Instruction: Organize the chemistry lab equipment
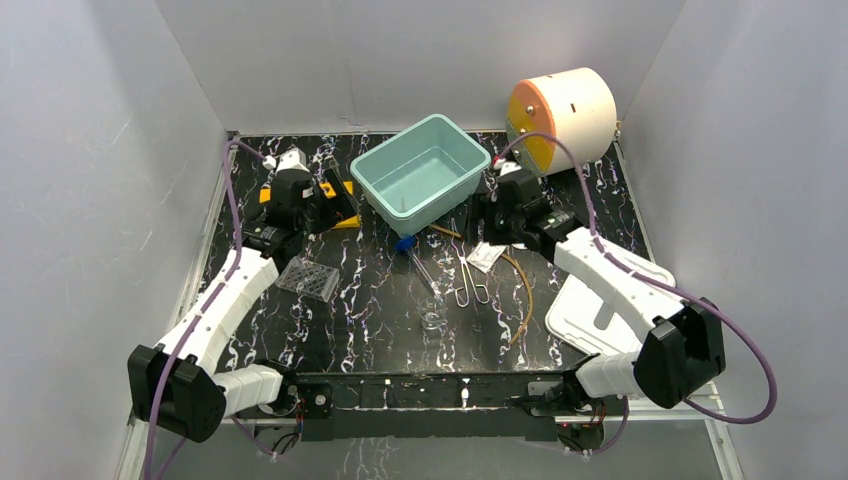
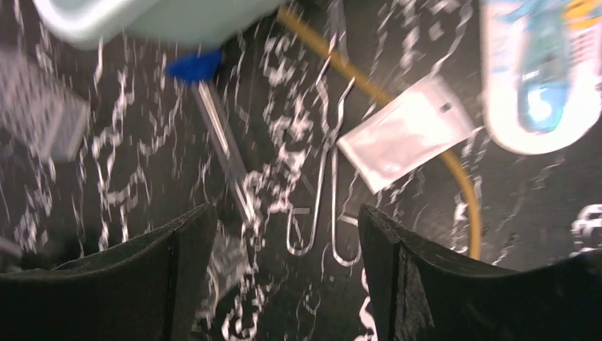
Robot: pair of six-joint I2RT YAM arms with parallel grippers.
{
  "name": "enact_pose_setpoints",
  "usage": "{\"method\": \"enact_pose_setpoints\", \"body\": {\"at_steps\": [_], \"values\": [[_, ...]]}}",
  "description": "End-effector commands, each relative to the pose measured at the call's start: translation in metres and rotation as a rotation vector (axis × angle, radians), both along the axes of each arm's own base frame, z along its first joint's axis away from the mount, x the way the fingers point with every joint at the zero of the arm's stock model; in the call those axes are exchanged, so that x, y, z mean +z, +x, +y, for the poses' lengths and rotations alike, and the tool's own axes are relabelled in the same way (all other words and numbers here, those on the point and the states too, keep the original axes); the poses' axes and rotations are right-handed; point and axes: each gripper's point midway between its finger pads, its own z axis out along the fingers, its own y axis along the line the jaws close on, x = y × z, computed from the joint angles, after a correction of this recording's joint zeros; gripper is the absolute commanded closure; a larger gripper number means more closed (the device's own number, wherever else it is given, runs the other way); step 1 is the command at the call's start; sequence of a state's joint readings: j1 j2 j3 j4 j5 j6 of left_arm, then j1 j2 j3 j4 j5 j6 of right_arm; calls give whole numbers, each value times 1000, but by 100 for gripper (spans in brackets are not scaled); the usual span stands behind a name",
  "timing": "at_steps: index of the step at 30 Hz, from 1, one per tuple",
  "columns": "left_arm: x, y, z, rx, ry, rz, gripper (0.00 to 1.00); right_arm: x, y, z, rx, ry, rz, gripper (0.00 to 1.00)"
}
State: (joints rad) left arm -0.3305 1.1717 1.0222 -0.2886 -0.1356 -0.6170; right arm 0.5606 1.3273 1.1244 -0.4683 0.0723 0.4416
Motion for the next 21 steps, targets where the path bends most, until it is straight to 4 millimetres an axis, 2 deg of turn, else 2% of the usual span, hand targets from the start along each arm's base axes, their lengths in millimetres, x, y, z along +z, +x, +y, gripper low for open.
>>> {"method": "enact_pose_setpoints", "body": {"at_steps": [1,3,5,10,15,18,21], "values": [[8,7,-3,12,-21,-13,8,5,-35,46,285,67,-46,16],[8,8,0,40,-21,-5,9,-11,-50,49,310,-24,-24,9],[8,9,2,59,-21,2,9,-19,-65,57,353,-89,-24,2],[11,11,5,91,-23,7,8,-32,-102,78,489,-96,0,1],[11,11,5,100,-31,15,8,-55,-115,78,517,-164,45,1],[9,6,-17,-26,-81,26,9,-56,-111,73,448,-177,57,2],[1,-13,-54,-211,-193,75,15,-49,-103,71,344,-134,32,5]]}}
